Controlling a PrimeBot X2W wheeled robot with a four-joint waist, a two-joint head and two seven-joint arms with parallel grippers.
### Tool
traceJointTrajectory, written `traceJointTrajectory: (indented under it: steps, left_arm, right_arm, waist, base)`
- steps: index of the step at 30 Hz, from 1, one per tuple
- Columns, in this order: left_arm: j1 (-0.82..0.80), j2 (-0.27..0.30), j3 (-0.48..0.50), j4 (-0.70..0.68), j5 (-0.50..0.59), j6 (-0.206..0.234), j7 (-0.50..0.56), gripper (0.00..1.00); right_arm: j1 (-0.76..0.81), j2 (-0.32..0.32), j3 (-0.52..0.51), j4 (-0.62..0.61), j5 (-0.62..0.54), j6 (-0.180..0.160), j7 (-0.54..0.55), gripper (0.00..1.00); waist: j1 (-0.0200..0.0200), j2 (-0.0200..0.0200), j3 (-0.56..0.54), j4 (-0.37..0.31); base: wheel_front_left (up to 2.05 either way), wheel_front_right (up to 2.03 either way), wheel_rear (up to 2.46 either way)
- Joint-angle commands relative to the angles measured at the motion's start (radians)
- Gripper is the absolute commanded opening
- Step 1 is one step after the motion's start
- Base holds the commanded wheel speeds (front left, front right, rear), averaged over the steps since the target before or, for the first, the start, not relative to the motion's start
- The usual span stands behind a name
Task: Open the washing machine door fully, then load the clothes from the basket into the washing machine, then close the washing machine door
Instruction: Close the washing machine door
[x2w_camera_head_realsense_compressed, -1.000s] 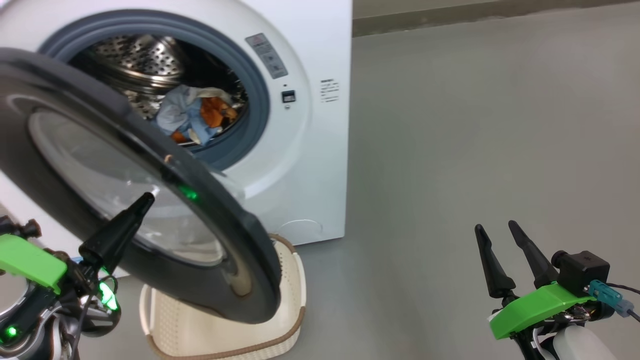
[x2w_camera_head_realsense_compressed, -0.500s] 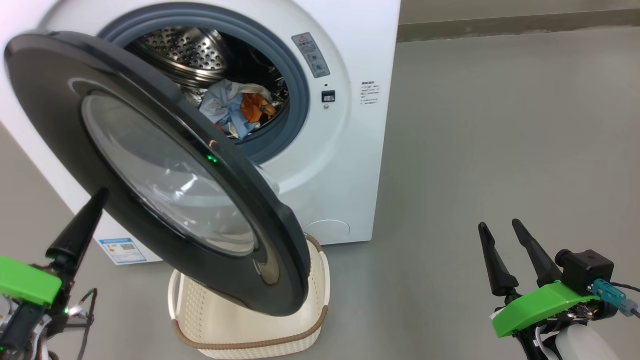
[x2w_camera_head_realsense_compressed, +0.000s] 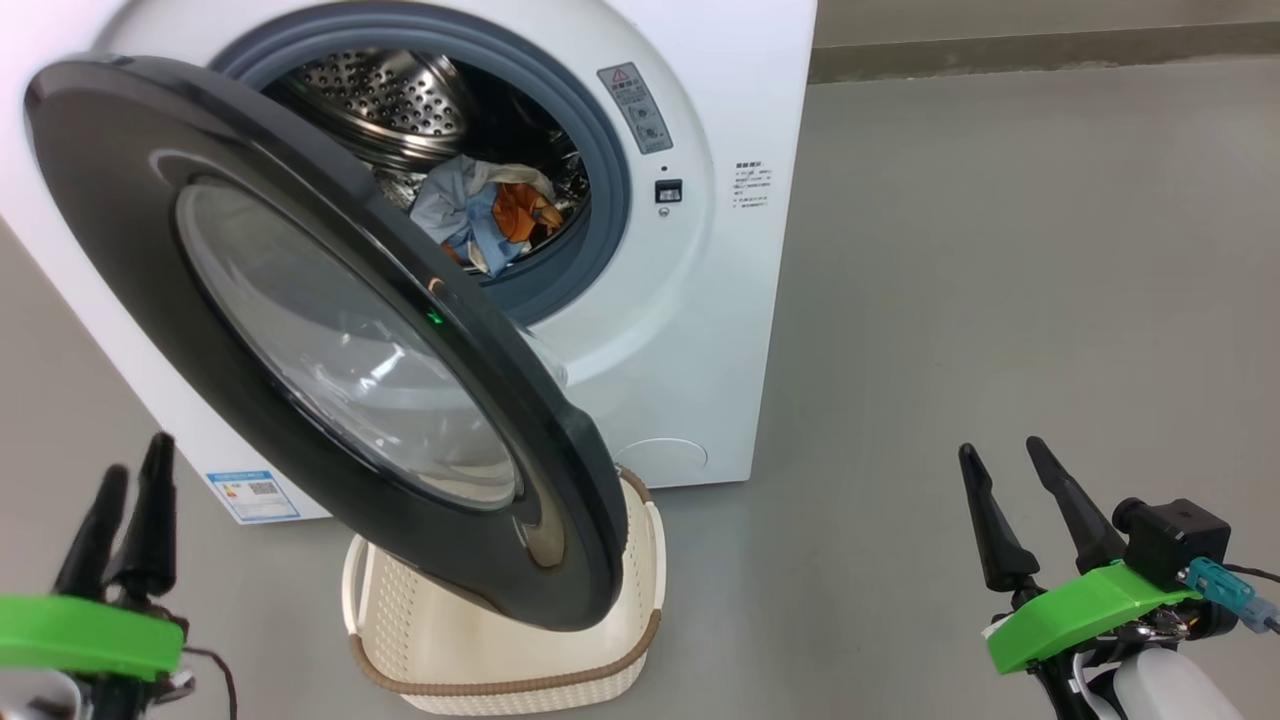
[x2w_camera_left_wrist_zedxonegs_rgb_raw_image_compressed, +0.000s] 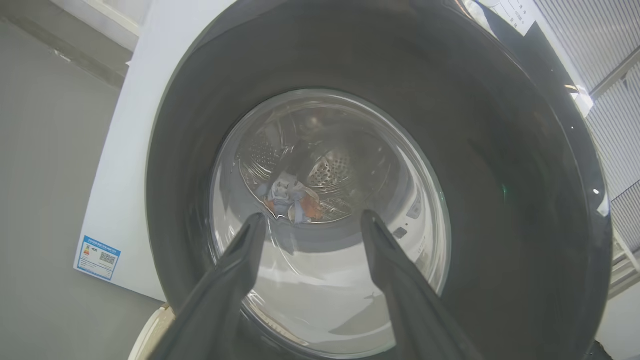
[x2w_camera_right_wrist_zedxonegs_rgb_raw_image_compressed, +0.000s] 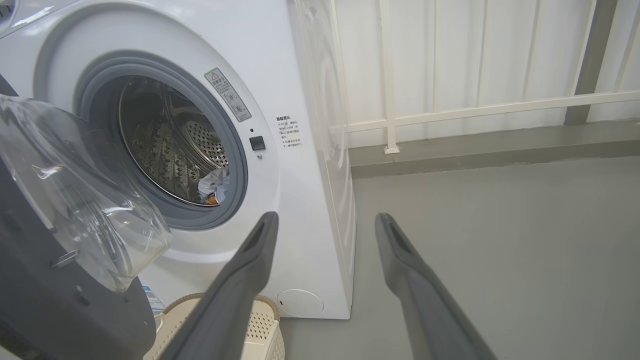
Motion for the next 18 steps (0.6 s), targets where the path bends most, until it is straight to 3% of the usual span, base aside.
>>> traceJointTrajectory:
  steps: [1, 7, 18]
  left_arm:
    - [-0.017, 0.037, 0.032, -0.022, 0.016, -0.005, -0.016, 1.00]
    - [0.040, 0.056, -0.038, -0.012, 0.150, -0.014, -0.190, 1.00]
    - [0.081, 0.109, -0.178, 0.071, 0.247, -0.016, -0.399, 1.00]
  right_arm:
    - [-0.015, -0.014, 0.020, -0.026, 0.003, 0.007, -0.012, 1.00]
    - [-0.020, -0.020, 0.025, -0.024, 0.009, 0.007, -0.012, 1.00]
    - [-0.027, -0.026, 0.032, -0.021, 0.010, 0.007, -0.012, 1.00]
  waist:
    - [0.0000, 0.0000, 0.000, -0.003]
    - [0.0000, 0.0000, 0.001, -0.013]
    - [0.0000, 0.0000, 0.006, -0.023]
  base:
    - [0.00, 0.00, 0.00]
    - [0.00, 0.00, 0.00]
    - [0.00, 0.00, 0.00]
